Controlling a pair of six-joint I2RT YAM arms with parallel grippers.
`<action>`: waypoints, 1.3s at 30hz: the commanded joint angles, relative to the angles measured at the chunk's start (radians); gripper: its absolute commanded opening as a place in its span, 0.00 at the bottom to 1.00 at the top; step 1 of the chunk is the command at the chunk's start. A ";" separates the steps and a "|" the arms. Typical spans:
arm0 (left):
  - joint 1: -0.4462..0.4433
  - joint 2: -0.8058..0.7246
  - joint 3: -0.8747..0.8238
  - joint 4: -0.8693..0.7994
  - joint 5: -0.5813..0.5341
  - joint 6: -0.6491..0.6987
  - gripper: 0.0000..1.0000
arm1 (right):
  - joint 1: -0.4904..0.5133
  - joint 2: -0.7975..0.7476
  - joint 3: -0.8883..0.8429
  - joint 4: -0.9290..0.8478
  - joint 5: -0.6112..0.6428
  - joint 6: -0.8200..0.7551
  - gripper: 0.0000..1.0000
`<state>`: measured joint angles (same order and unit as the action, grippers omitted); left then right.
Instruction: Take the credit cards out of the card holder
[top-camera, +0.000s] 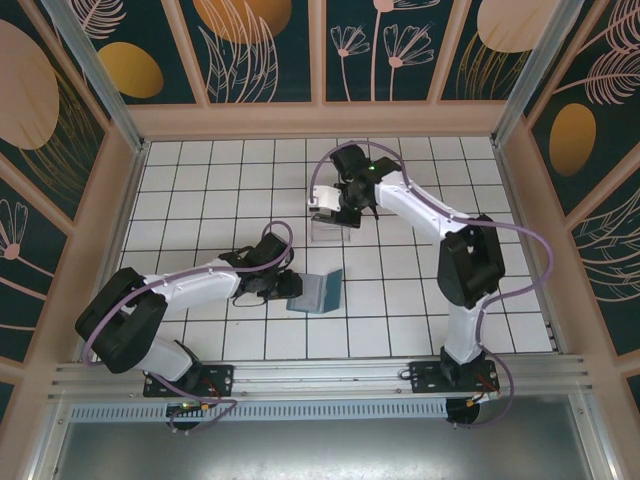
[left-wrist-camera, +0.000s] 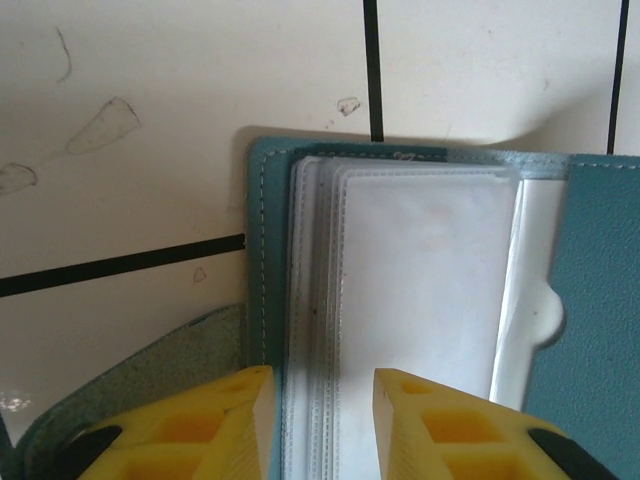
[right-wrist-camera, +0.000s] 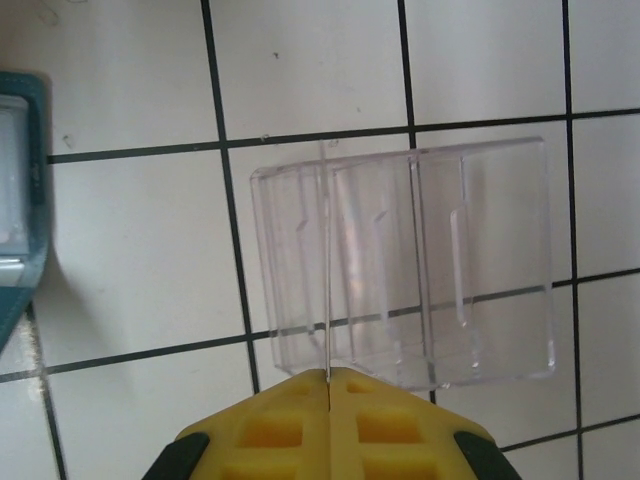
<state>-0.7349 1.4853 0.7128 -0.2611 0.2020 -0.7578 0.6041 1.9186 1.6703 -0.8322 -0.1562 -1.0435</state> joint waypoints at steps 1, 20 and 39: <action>-0.004 -0.023 -0.022 0.008 0.020 -0.015 0.32 | -0.011 0.052 0.077 -0.118 0.022 -0.061 0.00; -0.004 0.003 -0.024 0.022 0.049 -0.015 0.34 | -0.014 0.213 0.177 -0.197 -0.014 -0.093 0.00; -0.004 -0.013 -0.036 0.017 0.041 -0.028 0.35 | -0.004 0.207 0.185 -0.076 0.027 -0.069 0.30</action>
<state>-0.7349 1.4853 0.6895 -0.2390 0.2321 -0.7723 0.5953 2.1483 1.8580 -0.9386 -0.1417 -1.1175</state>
